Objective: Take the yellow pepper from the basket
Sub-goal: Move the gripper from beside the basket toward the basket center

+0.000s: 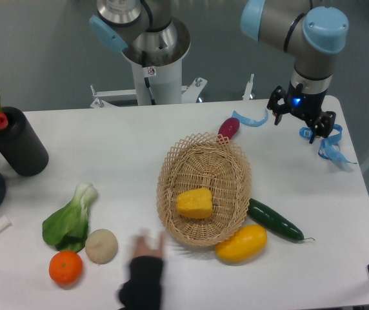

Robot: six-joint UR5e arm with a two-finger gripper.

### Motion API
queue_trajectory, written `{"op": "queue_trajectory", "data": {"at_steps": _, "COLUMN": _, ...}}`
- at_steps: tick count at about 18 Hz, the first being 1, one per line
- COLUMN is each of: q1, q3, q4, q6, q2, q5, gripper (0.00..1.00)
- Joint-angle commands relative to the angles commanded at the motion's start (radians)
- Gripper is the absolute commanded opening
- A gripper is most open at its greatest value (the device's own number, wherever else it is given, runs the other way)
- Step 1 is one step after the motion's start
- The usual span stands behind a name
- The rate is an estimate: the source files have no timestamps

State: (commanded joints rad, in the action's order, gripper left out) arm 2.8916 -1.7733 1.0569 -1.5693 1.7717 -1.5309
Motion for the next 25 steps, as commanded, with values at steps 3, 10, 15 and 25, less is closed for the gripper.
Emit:
{"op": "queue_trajectory", "data": {"at_steps": 3, "q1": -0.002, "q3": 0.0, "q4": 0.0, "q6": 0.002, "q2": 0.0, "q5": 0.009, "gripper": 1.0}}
{"op": "queue_trajectory", "data": {"at_steps": 10, "q1": -0.009, "q3": -0.077, "q4": -0.014, "q6": 0.011, "q2": -0.034, "q5": 0.11, "gripper": 1.0}}
{"op": "queue_trajectory", "data": {"at_steps": 15, "q1": -0.014, "q3": -0.141, "q4": -0.04, "q6": 0.006, "q2": -0.067, "q5": 0.158, "gripper": 1.0}}
{"op": "queue_trajectory", "data": {"at_steps": 25, "q1": -0.173, "q3": -0.1, "q4": -0.072, "q6": 0.009, "q2": -0.035, "q5": 0.216, "gripper": 1.0}}
